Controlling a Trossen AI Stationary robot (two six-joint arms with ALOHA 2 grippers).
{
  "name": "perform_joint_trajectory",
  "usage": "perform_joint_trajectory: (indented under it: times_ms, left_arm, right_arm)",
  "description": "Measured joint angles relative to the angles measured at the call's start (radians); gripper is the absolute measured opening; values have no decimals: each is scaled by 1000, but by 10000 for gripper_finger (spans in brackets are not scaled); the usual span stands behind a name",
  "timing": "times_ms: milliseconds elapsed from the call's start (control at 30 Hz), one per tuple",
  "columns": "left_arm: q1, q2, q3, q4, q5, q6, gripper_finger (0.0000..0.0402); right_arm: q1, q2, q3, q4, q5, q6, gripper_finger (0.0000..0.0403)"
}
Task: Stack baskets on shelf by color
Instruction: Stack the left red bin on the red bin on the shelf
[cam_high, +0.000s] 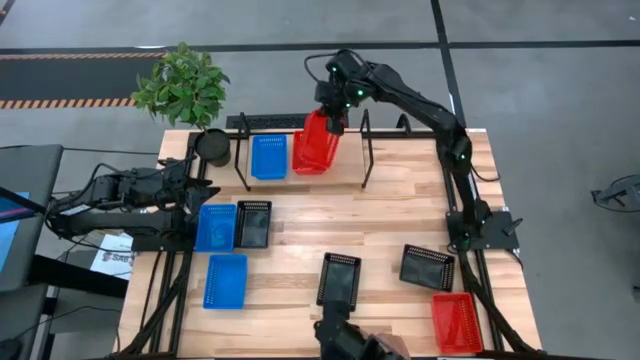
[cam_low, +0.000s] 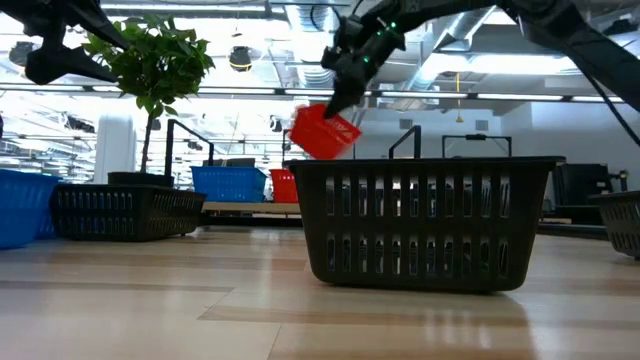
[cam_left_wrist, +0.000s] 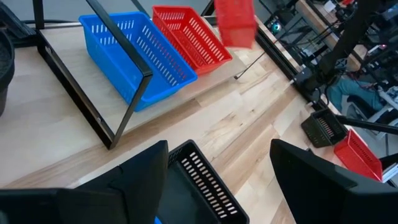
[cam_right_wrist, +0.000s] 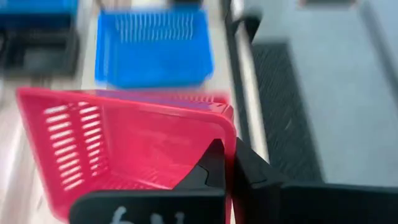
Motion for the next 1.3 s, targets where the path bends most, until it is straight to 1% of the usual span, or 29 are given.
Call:
perform_joint_trajectory:
  times_ms: [33,100,167,267,633,800,933,1300]
  left_arm:
    - [0,0,0,0,-1,0,269]
    - [0,0,0,0,-4,0,269]
    - [0,0,0,-1,-8,-1,269]
    - [0,0,0,0,-11,-1,269]
    - [0,0,0,0,-16,-2,269]
    - [0,0,0,0,-16,-1,269]
    - [0,0,0,0,-16,-1,269]
    - [0,0,0,0,-16,-2,269]
  right_arm:
    - [-3,9,-2,-7,-1,-12,11]
    - [0,26,3,48,-11,-36,12]
    - [-8,26,0,23,-34,-47,12]
    - [0,31,2,43,-61,-71,12]
    - [7,33,1,42,-72,-80,23]
    - [15,62,0,51,-72,-80,26]
    - [19,78,1,56,-47,-82,43]
    - [19,78,1,96,-39,-73,113]
